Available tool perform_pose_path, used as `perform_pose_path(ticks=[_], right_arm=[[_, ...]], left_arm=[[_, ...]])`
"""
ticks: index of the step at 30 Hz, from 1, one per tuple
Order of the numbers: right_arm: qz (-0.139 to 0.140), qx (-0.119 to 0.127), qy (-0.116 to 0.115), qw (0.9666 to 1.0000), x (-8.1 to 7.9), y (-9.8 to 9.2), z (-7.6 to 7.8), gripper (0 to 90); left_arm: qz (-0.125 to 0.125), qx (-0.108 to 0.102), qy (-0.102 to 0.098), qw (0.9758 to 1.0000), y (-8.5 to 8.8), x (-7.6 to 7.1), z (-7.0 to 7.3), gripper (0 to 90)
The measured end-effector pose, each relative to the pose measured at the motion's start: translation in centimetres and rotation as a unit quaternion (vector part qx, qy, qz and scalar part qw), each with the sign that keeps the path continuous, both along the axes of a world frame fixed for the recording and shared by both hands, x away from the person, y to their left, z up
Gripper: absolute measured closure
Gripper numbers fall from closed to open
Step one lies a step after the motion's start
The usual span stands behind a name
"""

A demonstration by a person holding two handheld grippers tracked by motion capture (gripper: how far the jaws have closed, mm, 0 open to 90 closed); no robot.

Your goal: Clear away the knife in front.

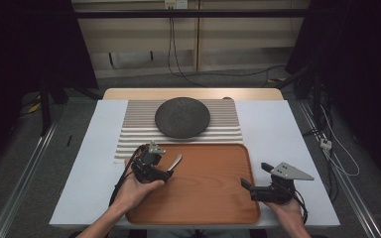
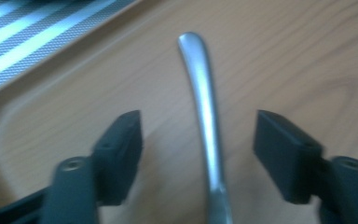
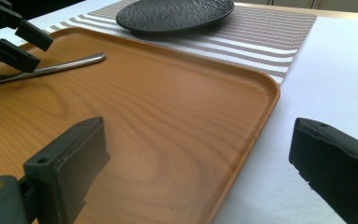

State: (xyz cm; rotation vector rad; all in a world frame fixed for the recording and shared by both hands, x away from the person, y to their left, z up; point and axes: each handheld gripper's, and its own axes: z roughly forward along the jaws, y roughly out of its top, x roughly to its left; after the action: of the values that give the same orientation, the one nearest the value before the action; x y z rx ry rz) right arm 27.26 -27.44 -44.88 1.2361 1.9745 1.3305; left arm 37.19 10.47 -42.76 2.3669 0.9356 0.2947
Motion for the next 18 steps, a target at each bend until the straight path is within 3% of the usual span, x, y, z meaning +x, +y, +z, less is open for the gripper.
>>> perform_pose_path(ticks=[1, 3, 7, 8, 10, 11, 13, 18], right_arm=[[-0.001, 0.002, 0.001, 1.0, -0.1, 0.0, 0.0, 4.0], [-0.003, 0.002, 0.001, 1.0, -0.1, 0.0, 0.0, 4.0], [-0.006, 0.005, 0.003, 1.0, 0.0, -0.2, 0.0, 4.0], [-0.007, 0.007, 0.003, 0.9999, 0.0, -0.3, -0.1, 4.1], [-0.01, 0.008, 0.005, 0.9999, 0.1, -0.3, -0.1, 4.0], [-0.01, 0.008, 0.005, 0.9999, 0.1, -0.3, -0.1, 4.0], [-0.009, 0.008, 0.005, 0.9999, 0.1, -0.3, -0.1, 4.0], [-0.007, 0.003, 0.004, 1.0, 0.2, -0.2, -0.1, 4.0]], left_arm=[[0.001, 0.01, 0.003, 0.9999, -0.1, 0.1, -0.1, 17.5], [0.004, 0.0, 0.017, 0.9998, 0.0, 0.4, -0.2, 14.0], [0.007, -0.017, 0.016, 0.9997, 0.0, 0.3, 0.3, 9.0], [0.002, -0.024, 0.015, 0.9996, 0.0, 0.2, 0.5, 9.0], [-0.038, -0.042, 0.011, 0.9983, 0.0, -0.1, 0.8, 10.7], [-0.041, -0.043, 0.003, 0.9982, -0.2, -0.4, 1.0, 10.7], [-0.057, -0.043, -0.007, 0.9974, -0.5, -0.7, 1.0, 19.0], [-0.082, -0.062, 0.0, 0.9947, -0.9, -1.1, 0.7, 52.7]])
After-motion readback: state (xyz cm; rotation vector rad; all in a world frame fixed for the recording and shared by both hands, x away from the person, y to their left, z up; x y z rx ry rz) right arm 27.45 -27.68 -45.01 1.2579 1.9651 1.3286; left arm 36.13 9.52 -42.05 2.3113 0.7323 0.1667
